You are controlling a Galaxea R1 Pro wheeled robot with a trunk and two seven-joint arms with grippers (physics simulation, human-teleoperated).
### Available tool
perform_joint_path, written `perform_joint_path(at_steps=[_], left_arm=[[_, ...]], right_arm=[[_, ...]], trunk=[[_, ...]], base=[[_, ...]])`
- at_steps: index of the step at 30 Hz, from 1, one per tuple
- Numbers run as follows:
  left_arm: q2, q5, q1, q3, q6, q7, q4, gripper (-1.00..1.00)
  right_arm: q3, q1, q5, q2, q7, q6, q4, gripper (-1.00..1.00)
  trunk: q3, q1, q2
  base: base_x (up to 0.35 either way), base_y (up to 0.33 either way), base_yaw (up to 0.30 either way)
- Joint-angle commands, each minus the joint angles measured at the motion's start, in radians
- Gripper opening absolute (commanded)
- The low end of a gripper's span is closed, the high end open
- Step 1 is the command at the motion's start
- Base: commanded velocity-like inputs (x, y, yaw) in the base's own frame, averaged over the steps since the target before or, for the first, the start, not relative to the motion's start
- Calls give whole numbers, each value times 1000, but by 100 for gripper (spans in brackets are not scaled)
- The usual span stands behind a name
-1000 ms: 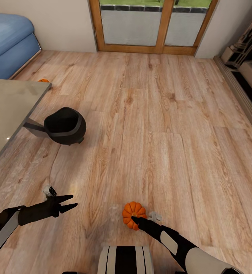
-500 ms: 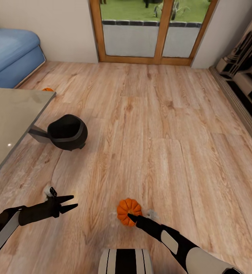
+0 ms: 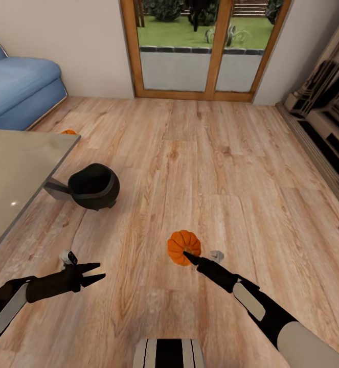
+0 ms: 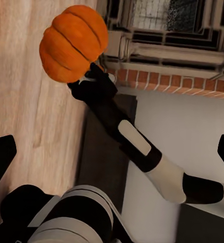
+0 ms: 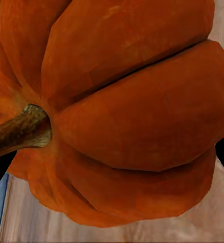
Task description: Place each of the two pumpkins and all three candles from the living room inside a cabinet in the living room (use any cabinet), then make sure every cabinet is closed, and position the cauldron so it is next to a table in the living room.
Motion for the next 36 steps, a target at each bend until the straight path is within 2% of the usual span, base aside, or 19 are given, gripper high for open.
perform_joint_path(at_steps=[1, 4, 5, 6, 7, 9, 10, 12, 18, 36], left_arm=[[1, 4, -1, -3, 7, -2, 0, 100], [-1, 4, -1, -3, 7, 0, -3, 100], [-2, 3, -1, -3, 7, 1, -4, 100], [-2, 3, -1, -3, 7, 2, -4, 100], [-2, 3, -1, -3, 6, 2, -4, 100], [-3, 2, -1, -3, 6, 3, -5, 100], [-3, 2, -1, -3, 6, 4, -6, 100], [-3, 1, -1, -3, 6, 5, -6, 100], [-4, 1, -1, -3, 6, 6, -6, 100], [-5, -9, -1, -9, 4, 9, -5, 100]], right_arm=[[8, 2, -20, -16, 0, 8, -20, -100], [7, 34, -42, -74, -12, 33, -150, -100], [6, 67, -45, -98, -43, 55, -254, -100], [5, 110, -48, -127, -118, 75, -385, -100], [4, 140, -55, -146, -183, 83, -475, -100], [4, 206, -98, -184, -348, 87, -685, -100], [4, 224, -113, -196, -398, 86, -747, -100], [4, 245, -129, -213, -451, 87, -810, -100], [4, 259, -147, -223, -526, 83, -850, -100], [4, 261, -140, -212, -544, 74, -801, -100]], trunk=[[3, -1, 0], [15, -2, 1], [19, -2, 1], [23, -3, 1], [26, -3, 1], [34, -4, 2], [38, -5, 2], [46, -5, 3], [69, -8, 4], [139, -16, 8]], base=[[0, 0, 0], [0, 0, 0], [0, 0, 0], [0, 0, 0], [0, 0, 0], [0, 0, 0], [0, 0, 0], [0, 0, 0], [0, 0, 0], [0, 0, 0]])
